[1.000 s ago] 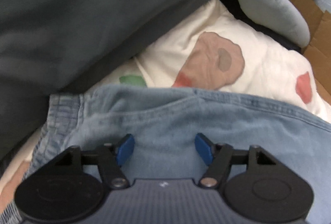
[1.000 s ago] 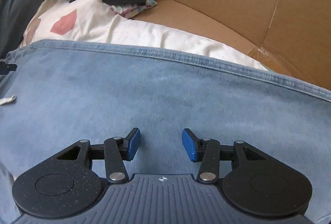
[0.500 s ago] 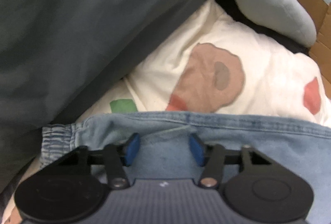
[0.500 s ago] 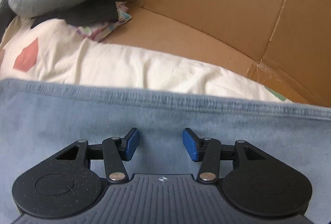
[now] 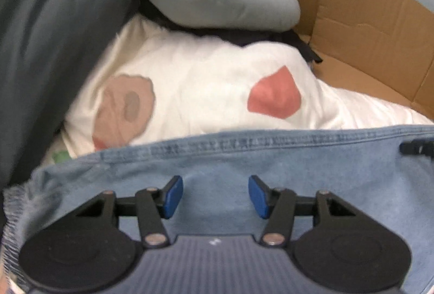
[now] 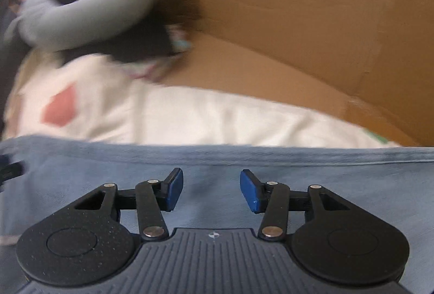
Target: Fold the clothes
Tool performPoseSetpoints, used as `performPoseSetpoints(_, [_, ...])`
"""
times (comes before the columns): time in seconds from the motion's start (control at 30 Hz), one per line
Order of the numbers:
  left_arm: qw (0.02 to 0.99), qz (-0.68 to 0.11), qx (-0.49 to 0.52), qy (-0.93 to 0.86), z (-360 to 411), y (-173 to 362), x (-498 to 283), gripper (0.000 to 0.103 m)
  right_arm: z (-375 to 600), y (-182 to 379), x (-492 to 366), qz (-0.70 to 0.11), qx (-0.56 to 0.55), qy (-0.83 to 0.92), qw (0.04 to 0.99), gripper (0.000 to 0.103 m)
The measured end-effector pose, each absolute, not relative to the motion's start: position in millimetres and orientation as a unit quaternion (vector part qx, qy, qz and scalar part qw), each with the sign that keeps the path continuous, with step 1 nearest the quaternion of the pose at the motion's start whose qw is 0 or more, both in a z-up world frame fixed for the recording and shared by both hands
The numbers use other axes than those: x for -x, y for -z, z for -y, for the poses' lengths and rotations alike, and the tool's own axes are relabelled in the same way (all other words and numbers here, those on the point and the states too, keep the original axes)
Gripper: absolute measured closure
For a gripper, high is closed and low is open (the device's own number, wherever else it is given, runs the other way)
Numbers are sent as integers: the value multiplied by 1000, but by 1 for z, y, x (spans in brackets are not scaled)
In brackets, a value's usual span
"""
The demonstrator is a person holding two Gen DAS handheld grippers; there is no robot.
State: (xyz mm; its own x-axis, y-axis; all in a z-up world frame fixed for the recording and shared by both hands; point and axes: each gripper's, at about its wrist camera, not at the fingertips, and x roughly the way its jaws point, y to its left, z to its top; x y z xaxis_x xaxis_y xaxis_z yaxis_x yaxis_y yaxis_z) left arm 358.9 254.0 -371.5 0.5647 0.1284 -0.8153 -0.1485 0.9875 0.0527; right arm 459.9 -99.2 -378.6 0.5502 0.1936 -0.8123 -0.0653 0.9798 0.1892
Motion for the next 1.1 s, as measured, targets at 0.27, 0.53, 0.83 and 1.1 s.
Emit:
performPoseSetpoints(0.27, [887,-451,43,-93,-273,396,-370,27,27,403,-447,-495,-19,-131,859,48])
performPoseSetpoints(0.53, [893,-433,59,-107,-280,401,-381,11,10,407,-460,-489,-2,-108,866,42])
performPoseSetpoints(0.83, [901,-418,66,-101,-284,398,-379,20,5,406,-470,-452,-6,-85,888,41])
performPoseSetpoints(1.1, [911,-397,35,-104,-302,365,-333,57,7,408,-495,-470,-16,-90,878,41])
